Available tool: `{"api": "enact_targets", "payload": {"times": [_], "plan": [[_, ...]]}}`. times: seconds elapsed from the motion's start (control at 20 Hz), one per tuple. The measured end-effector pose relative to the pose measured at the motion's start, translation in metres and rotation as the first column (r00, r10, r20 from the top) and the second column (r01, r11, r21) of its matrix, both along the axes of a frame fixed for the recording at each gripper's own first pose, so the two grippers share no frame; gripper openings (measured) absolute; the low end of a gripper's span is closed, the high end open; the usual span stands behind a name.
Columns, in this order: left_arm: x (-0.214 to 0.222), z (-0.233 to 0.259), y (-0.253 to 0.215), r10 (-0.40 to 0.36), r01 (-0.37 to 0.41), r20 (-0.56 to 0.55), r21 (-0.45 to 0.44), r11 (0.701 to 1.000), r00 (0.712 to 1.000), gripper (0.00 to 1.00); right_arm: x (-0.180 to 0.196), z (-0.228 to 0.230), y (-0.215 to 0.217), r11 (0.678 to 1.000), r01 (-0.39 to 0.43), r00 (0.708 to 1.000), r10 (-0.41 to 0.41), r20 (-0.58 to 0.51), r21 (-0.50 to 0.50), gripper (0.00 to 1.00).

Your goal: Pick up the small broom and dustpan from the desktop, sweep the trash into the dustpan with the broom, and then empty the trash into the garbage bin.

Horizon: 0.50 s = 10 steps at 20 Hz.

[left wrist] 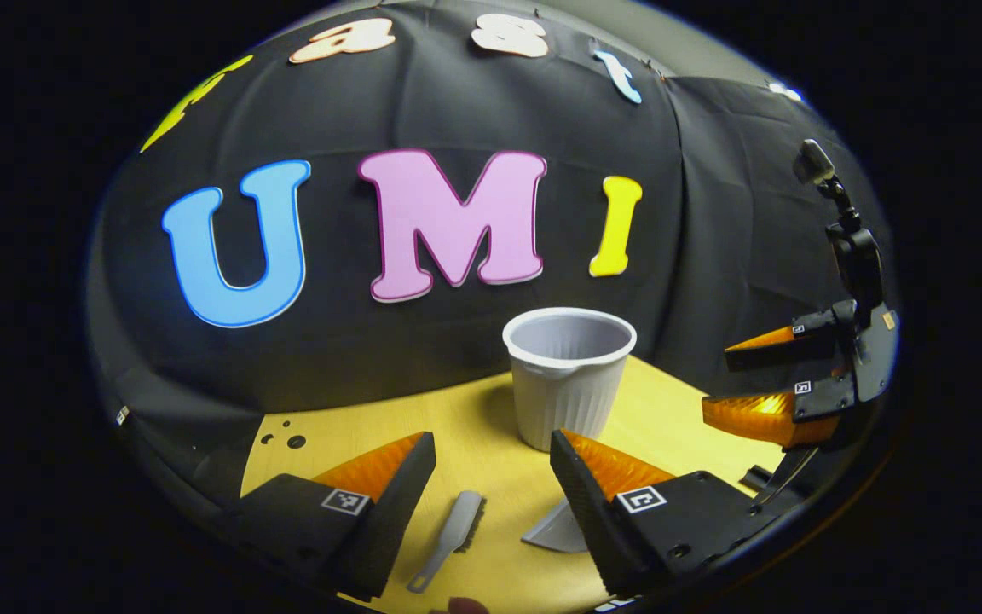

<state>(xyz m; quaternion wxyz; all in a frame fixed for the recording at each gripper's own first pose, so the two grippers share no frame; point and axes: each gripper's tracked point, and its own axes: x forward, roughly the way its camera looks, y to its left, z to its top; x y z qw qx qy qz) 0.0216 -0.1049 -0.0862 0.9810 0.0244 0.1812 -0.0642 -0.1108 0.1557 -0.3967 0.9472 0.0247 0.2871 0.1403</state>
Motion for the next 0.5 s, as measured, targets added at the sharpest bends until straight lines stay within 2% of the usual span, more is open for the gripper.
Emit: {"api": "enact_targets", "payload": {"times": [0.15,0.3,0.5], "plan": [[-0.009,0.016,-0.005,-0.019,0.02,0.034,-0.036,0.999,0.999,0.9,0.002,0.025,0.001,0.999,0.049,0.997,-0.049,0.054,-0.001,0.98],[-0.015,0.025,-0.01,-0.042,0.045,0.078,-0.033,0.998,0.996,0.91,0.004,0.036,0.002,0.996,0.085,0.993,-0.083,0.088,-0.014,0.98],[-0.024,0.032,-0.011,-0.014,0.018,0.103,-0.032,0.999,0.995,0.91,0.001,0.049,0.01,0.998,0.064,0.989,-0.063,0.135,-0.005,0.98]]}}
